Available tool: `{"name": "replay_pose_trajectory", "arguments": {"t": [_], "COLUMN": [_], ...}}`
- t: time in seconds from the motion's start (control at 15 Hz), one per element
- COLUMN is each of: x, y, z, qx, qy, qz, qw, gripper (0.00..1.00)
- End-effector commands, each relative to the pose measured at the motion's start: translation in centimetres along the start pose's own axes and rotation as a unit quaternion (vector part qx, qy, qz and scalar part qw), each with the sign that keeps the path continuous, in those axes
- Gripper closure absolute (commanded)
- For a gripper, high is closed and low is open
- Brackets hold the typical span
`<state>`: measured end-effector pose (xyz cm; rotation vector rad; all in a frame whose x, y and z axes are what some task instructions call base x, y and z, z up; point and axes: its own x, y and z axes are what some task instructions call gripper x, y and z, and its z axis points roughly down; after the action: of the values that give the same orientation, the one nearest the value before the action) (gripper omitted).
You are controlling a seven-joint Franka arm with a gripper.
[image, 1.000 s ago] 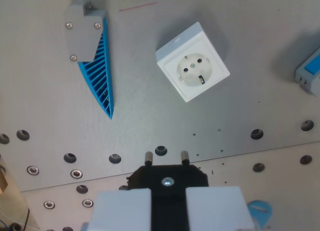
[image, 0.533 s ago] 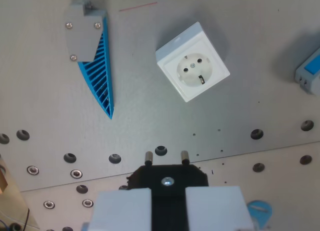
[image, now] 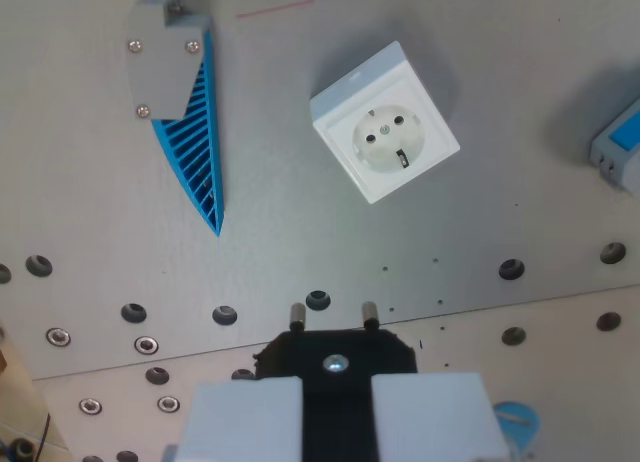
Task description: Move above the white socket
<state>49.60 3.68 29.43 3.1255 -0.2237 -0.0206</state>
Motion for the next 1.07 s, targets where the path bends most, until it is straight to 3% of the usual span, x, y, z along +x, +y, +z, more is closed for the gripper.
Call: {"name": "replay_pose_trajectory", "arguments": {"t": [0.07,0.53,1.07], "x": [-0.1,-0.3,-0.6], "y": [0.3,0.8,1.5], "z": [0.8,2.8,5.8], "qx": [0.005,0.009,0.004], "qy": [0.016,0.034,0.033], "qz": [-0.035,-0.079,-0.141], "qw": [0.9993,0.9963,0.9895], "gripper": [1.00,1.00,1.00]}}
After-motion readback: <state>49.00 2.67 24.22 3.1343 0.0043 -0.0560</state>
